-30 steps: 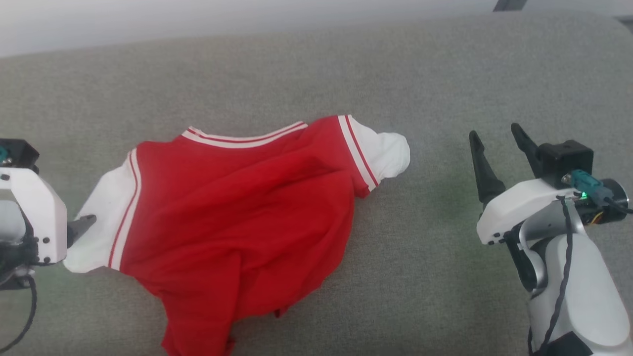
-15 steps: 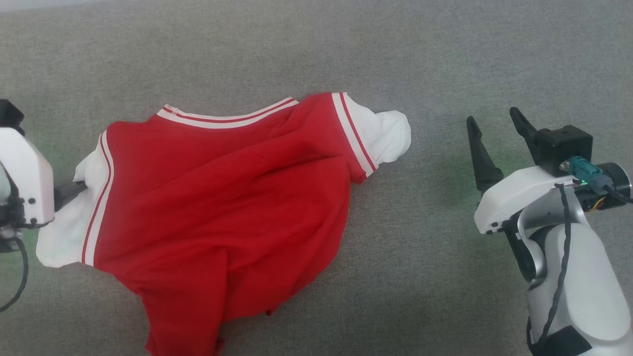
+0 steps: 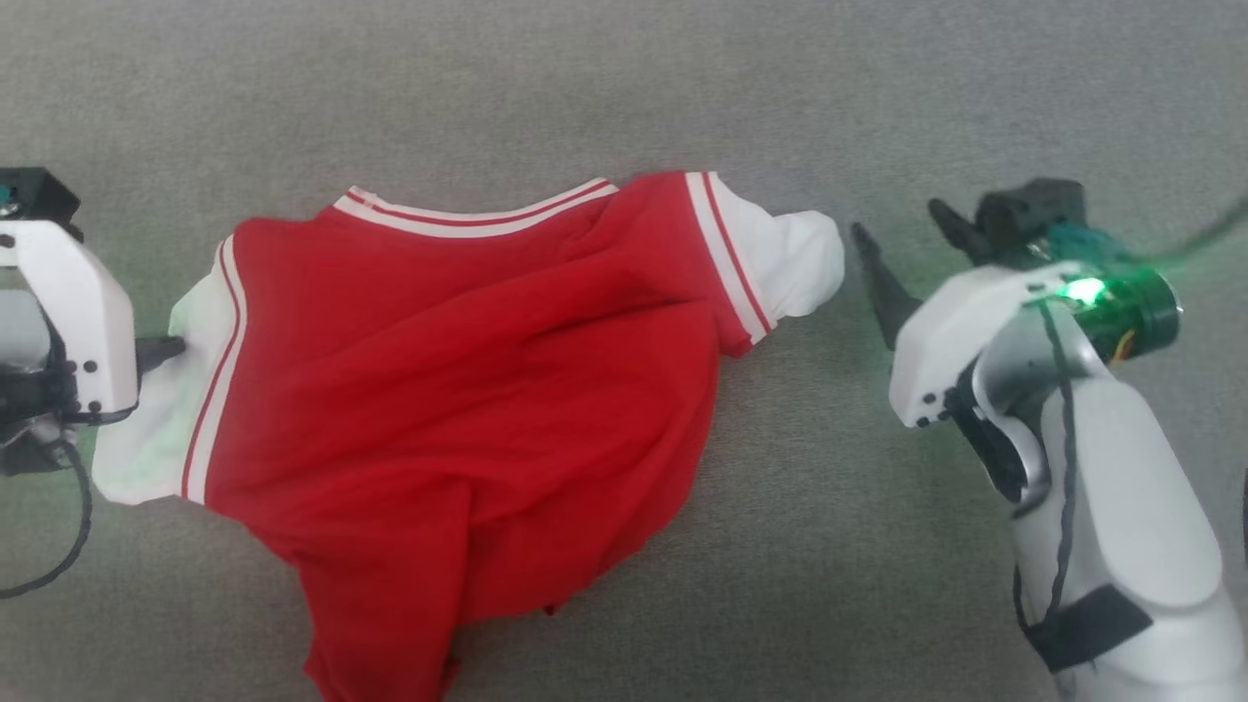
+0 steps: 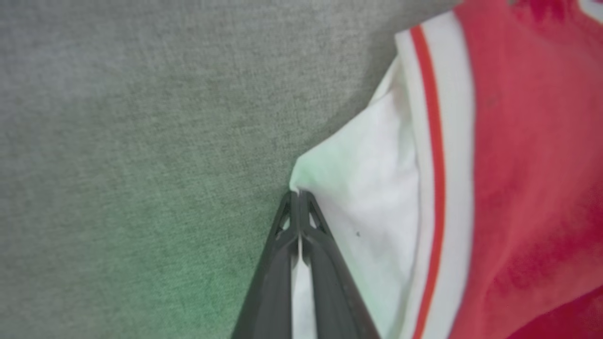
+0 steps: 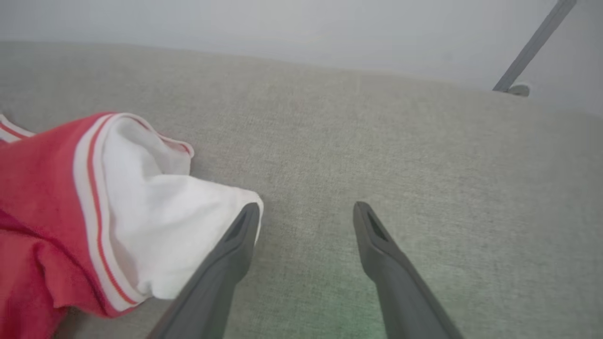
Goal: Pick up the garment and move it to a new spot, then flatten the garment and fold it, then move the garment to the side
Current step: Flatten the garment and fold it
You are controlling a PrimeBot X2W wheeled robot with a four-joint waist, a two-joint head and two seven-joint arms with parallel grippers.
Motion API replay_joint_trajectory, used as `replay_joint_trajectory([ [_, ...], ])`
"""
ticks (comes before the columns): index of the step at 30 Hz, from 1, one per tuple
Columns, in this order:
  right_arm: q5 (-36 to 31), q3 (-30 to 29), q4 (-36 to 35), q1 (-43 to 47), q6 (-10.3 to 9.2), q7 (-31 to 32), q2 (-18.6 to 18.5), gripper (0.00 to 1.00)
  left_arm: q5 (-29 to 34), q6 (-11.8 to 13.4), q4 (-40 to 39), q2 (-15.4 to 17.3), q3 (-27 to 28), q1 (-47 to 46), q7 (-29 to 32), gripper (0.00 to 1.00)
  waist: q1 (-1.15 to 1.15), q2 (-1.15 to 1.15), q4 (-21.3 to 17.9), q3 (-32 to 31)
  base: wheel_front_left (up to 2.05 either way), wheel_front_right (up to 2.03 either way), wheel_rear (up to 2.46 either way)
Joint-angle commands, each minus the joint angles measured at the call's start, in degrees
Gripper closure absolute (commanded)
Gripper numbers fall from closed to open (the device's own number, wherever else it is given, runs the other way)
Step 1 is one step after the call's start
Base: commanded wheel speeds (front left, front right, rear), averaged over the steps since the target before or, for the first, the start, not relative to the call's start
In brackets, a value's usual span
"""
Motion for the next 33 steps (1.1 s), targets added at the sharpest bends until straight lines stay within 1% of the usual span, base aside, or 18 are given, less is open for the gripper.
replay_joint_trajectory([
  [1, 1.0, 0.9, 0.5, -1.4, 0.00, 1.8, -0.6, 0.00, 0.3, 0.0, 0.5, -1.7, -1.2, 1.0, -0.3, 1.00, 0.00, 0.00, 0.6, 0.2, 0.00, 0.00, 0.00],
  [5, 5.8, 3.9, 2.5, -4.8, 0.00, 9.7, -2.3, 0.00, 0.5, -0.1, 0.3, -2.2, -1.8, -0.6, -1.3, 1.00, 0.00, 0.00, 1.8, 0.7, 0.00, 0.00, 0.00],
  [8, 9.1, 4.9, 4.3, -6.6, 0.01, 15.7, -2.4, 0.00, 0.3, -0.1, -0.2, -2.9, -2.6, -1.5, -2.0, 1.00, 0.00, 0.00, 2.8, 0.9, 0.00, 0.00, 0.00],
  [10, 9.9, 5.3, 6.1, -7.5, 0.00, 19.9, -2.8, 0.00, 0.0, -0.1, -0.6, -3.2, -3.1, -2.0, -2.6, 1.00, 0.00, 0.00, 3.4, 1.1, 0.00, 0.00, 0.00],
  [12, 11.3, 5.6, 8.5, -8.1, 0.01, 24.0, -2.2, 0.00, -0.3, -0.1, -1.0, -3.6, -3.7, -2.4, -3.1, 1.00, 0.00, 0.00, 3.8, 1.3, 0.00, 0.00, 0.00],
  [13, 11.0, 6.2, 9.6, -8.4, 0.01, 25.6, -2.3, 0.00, -0.6, -0.1, -1.0, -3.7, -4.0, -2.6, -3.4, 1.00, 0.00, 0.00, 4.1, 1.3, 0.00, 0.00, 0.00],
  [14, 10.9, 6.7, 10.8, -8.7, 0.01, 27.2, -2.3, 0.19, -0.8, -0.1, -1.2, -3.8, -4.2, -2.8, -3.8, 1.00, 0.00, 0.00, 4.2, 1.4, 0.00, 0.00, 0.00],
  [15, 11.5, 7.4, 11.6, -9.0, 0.02, 28.2, -2.2, 0.83, -1.0, -0.1, -1.2, -3.9, -4.4, -2.9, -4.2, 1.00, 0.00, 0.00, 4.4, 1.4, 0.00, 0.00, 0.00],
  [16, 11.3, 8.0, 12.1, -9.6, 0.02, 28.5, -2.4, 1.00, -1.2, -0.1, -1.2, -3.9, -4.7, -3.0, -4.5, 1.00, 0.00, 0.00, 4.5, 1.4, 0.00, 0.00, 0.00],
  [19, 12.1, 7.4, 13.2, -11.5, -0.01, 28.0, -2.6, 1.00, -1.5, -0.1, -0.1, -3.7, -5.0, -3.4, -5.8, 1.00, 0.00, 0.00, 4.7, 0.5, 0.00, 0.00, 0.00],
  [23, 13.4, 7.6, 12.6, -15.0, 0.00, 26.5, -3.7, 1.00, -0.9, -0.1, 1.2, -3.0, -5.0, -5.3, -7.8, 1.00, 0.00, 0.00, 4.8, -2.2, 0.00, 0.00, 0.00],
  [26, 14.7, 8.1, 12.2, -16.6, 0.01, 25.2, -4.5, 1.00, -0.3, -0.1, 1.8, -3.2, -5.5, -6.3, -8.8, 1.00, 0.00, 0.00, 4.8, -5.6, 0.00, 0.00, 0.00],
  [33, 18.0, 9.4, 12.1, -21.2, 0.00, 22.5, -7.0, 1.00, 1.0, -0.1, 2.0, -3.1, -6.3, -10.1, -9.1, 1.00, 0.00, 0.00, 5.0, -13.9, 0.00, 0.00, 0.00],
])
